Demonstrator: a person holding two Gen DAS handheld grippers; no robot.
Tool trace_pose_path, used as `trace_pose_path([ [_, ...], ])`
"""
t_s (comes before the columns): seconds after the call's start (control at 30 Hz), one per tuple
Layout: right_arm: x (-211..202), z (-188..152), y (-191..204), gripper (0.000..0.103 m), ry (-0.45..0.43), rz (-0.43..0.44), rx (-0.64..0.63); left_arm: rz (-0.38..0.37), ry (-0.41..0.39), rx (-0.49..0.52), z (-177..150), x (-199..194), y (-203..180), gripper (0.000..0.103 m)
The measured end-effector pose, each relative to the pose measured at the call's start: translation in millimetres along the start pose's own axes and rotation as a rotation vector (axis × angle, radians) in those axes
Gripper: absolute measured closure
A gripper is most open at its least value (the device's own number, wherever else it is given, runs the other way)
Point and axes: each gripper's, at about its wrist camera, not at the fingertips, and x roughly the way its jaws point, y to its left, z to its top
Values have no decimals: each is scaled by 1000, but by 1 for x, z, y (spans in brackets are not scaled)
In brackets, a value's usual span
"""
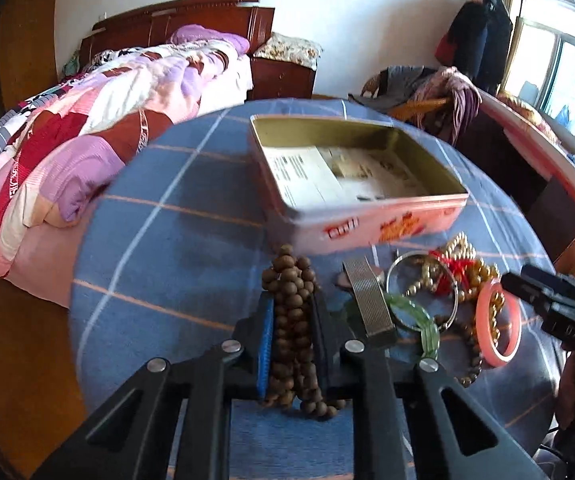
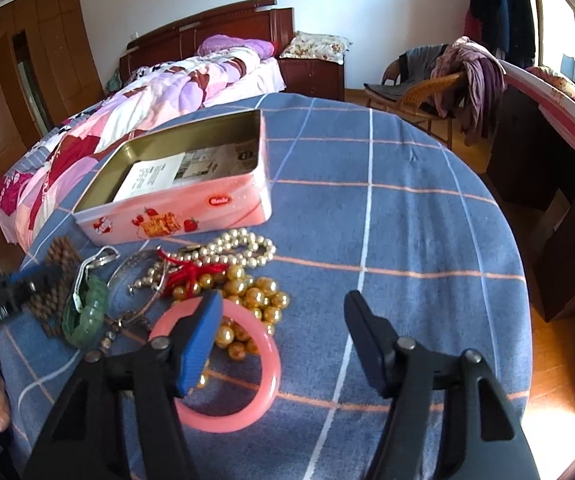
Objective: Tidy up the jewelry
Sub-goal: 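Grasp the brown bead bracelet with left tool while right tool grasps pink bangle, then drop the bead bracelet from left tool while right tool drops pink bangle into tin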
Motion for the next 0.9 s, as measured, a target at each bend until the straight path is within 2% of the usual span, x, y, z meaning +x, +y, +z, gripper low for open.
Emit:
trace_pose_path([
  [0.17,3,-7,6,53,40,32,-31,1,-17,-6,2,-6,0,86],
  [0.33,6,-14,4,73,82,74,-28,-6,-34,-3,1,-14,-2,86],
  [0.4,5,-14,1,89,82,91,-16,-4,-49,3,4,-19,-1,86],
  [0.67,-17,-12,7,90,-5,104,-46,-1,-103,24,14,-37,-5,86],
  [0.9,-32,25,8,90,-61,153,-68,-3,-165,84,46,-51,-12,86],
])
